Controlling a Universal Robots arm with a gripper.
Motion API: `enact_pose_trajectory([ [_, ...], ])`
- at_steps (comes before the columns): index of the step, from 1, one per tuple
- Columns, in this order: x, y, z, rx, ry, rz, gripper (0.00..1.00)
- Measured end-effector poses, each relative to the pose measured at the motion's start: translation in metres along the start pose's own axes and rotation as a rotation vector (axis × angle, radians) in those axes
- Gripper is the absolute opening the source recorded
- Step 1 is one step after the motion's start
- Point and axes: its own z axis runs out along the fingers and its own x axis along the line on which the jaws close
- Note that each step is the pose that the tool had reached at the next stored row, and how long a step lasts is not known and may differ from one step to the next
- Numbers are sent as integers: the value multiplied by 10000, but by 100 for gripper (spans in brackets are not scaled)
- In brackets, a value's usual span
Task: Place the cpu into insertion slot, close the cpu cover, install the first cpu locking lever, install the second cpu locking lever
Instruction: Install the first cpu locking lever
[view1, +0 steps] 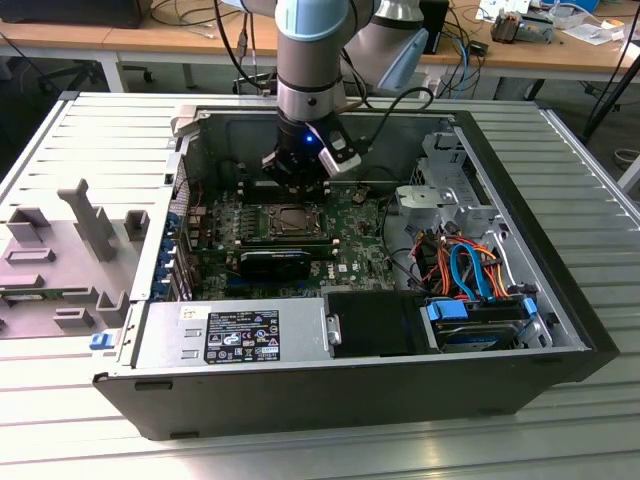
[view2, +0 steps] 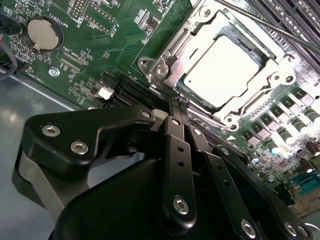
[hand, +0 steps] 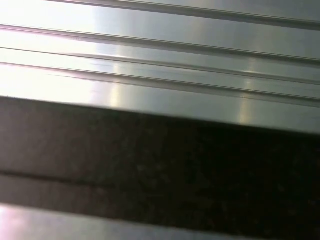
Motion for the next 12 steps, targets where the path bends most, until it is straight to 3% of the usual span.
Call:
enact_pose_trajectory([
  [12, -4, -67, 6, 2, 1, 0, 11],
])
